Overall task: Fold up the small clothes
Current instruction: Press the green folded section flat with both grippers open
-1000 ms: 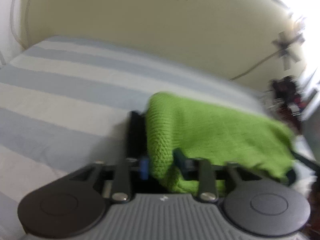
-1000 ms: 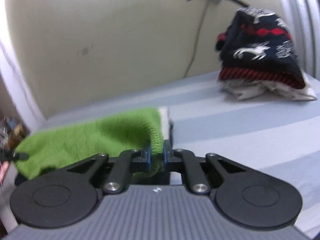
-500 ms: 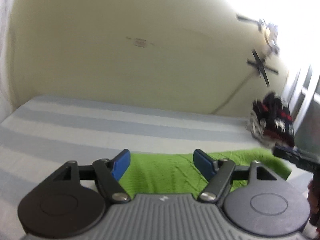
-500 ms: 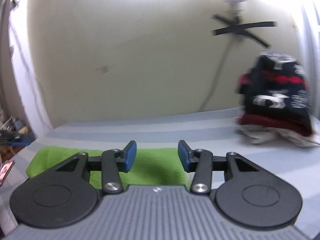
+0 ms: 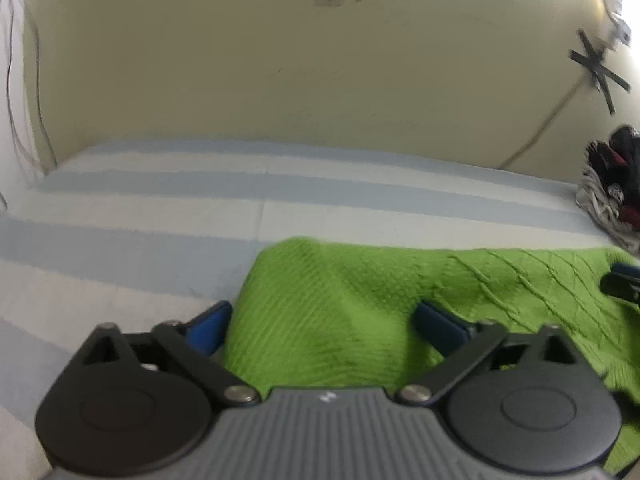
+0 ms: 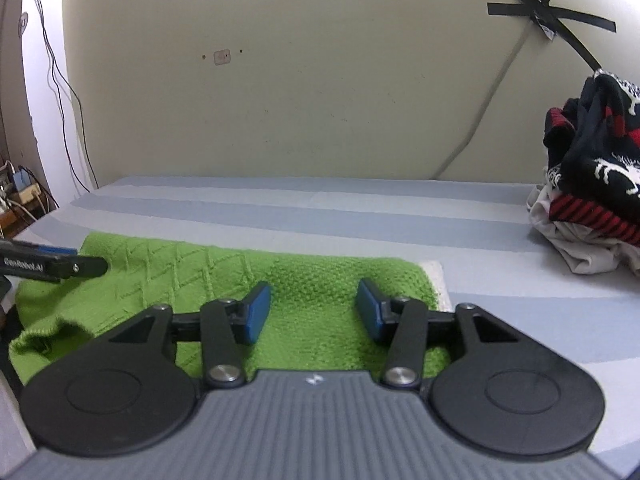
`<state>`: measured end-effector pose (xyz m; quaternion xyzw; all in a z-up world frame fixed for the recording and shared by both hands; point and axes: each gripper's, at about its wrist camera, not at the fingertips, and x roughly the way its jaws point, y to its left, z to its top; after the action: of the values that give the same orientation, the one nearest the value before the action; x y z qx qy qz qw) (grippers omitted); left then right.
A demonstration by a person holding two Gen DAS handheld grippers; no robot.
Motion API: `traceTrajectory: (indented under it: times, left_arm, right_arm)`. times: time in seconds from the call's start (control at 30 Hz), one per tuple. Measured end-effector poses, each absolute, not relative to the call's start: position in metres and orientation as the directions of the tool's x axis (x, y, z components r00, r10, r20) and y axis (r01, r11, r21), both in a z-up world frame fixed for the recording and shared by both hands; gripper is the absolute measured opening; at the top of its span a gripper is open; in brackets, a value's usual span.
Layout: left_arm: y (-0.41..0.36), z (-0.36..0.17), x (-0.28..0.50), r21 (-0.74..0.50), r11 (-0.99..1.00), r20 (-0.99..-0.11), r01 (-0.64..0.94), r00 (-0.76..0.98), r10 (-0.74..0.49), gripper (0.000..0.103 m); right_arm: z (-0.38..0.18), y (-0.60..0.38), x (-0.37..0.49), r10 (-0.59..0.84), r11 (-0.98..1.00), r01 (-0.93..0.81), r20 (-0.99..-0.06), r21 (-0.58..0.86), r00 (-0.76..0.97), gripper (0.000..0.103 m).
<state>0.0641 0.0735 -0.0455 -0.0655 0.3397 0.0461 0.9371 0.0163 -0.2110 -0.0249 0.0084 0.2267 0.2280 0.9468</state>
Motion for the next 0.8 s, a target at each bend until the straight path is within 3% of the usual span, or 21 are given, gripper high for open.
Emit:
traceTrajectory:
  times: [0.2, 0.6, 0.8]
  left_arm:
    - [0.089, -0.048, 0.061, -0.196, 0.969, -0.632, -0.154, 0.775, -0.004, 0.103]
    - [0.09, -0.049, 0.055, -0.201, 0.966, -0.605, -0.164, 0.796, 0.009, 0.103]
    - [0.119, -0.034, 0.022, -0.333, 0.931, -0.484, -0.146, 0.874, -0.036, 0.103]
  right_arm:
    - [-0.025, -0.226, 0.03, 0.487, 0.873, -0.444, -0.396, 0.202, 0.778, 0.06]
    - [-0.024, -0.228, 0.029, 0.5, 0.866, -0.448, -0.385, 0.223, 0.776, 0.064]
    - [-0.024, -0.228, 0.029, 0.501, 0.865, -0.447, -0.381, 0.228, 0.777, 0.064]
